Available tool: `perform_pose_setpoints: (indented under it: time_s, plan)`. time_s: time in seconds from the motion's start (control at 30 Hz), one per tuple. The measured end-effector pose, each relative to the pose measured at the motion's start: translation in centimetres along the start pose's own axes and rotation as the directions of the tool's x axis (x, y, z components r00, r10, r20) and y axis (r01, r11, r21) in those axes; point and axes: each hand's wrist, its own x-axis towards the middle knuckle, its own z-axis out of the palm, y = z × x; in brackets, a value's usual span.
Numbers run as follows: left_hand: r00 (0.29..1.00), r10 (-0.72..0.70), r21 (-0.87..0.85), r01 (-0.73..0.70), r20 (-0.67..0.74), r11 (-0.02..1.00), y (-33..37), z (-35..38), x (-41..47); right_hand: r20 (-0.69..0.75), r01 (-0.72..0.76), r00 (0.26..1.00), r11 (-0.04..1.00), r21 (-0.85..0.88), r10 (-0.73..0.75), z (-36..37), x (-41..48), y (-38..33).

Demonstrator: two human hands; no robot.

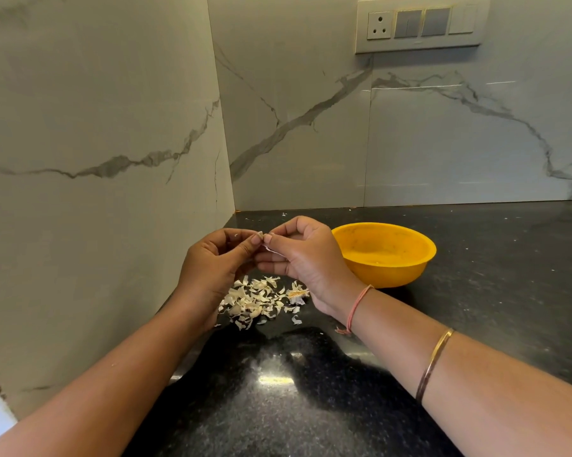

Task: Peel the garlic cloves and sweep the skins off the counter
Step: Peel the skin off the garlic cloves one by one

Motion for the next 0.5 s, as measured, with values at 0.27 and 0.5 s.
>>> perform_pose_setpoints:
  time_s: [0.27,0.5]
  plan:
    - [0.998,-0.054,-0.059,0.056,0.031,0.997,0.1,0.1,0.0,-0.047,0.081,0.994,0.967,-0.243,-0.095,-0.1,0.1,0.4]
    - [0.999,-0.051,-0.125,0.053,0.016,0.991,0.2,0.3,0.0,0.042,0.318,0.93,0.745,-0.586,-0.364,0.0,0.8,1.2]
